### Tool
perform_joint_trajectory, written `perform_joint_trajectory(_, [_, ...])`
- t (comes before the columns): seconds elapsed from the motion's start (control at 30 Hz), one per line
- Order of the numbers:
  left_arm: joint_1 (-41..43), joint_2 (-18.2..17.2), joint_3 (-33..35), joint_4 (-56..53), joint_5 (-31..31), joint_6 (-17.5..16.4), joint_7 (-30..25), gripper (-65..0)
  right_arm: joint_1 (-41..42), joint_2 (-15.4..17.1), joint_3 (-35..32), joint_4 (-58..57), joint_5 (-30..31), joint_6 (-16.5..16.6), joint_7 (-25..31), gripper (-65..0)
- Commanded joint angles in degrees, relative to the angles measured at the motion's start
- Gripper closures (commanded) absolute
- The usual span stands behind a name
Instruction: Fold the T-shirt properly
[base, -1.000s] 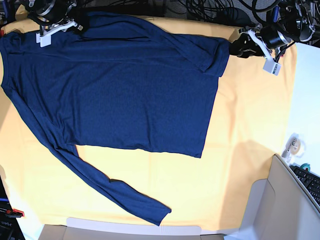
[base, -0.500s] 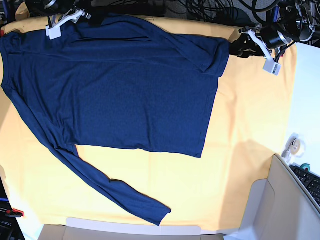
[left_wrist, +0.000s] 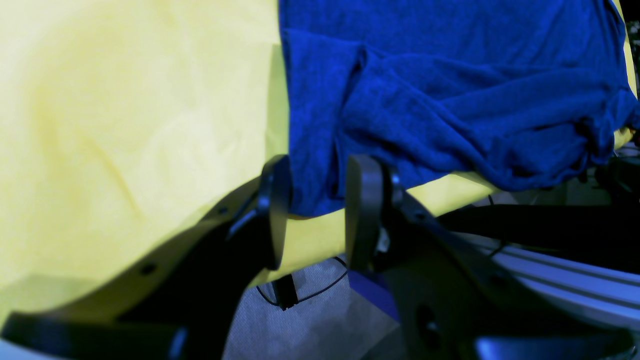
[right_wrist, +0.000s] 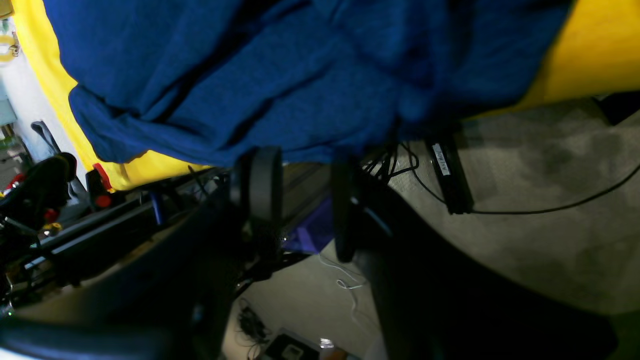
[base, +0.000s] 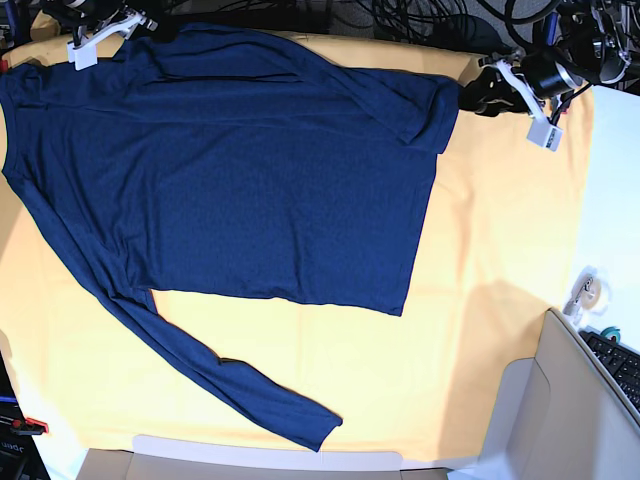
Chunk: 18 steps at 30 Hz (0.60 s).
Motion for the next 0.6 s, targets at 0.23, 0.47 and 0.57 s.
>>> perform_joint_trajectory(0.23, [0.2,-0.7,-0.2,0.7,-1.1,-0.1,0.2,-18.4,-1.5,0.5,0.6,0.4,0.4,0.3,0.0,-16.9])
perform_joint_trajectory(0.47, [0.3,-0.7,-0.2,0.7,-1.1,-0.1,0.4,-18.4,-1.5,0.5,0.7,-2.8,0.4,0.3,0.1,-17.0])
perform_joint_trajectory(0.57, [0.3,-0.7,-0.2,0.7,-1.1,-0.1,0.4,-18.4,-1.5,0.5,0.7,-4.3,0.4,0.3,0.1,-17.0])
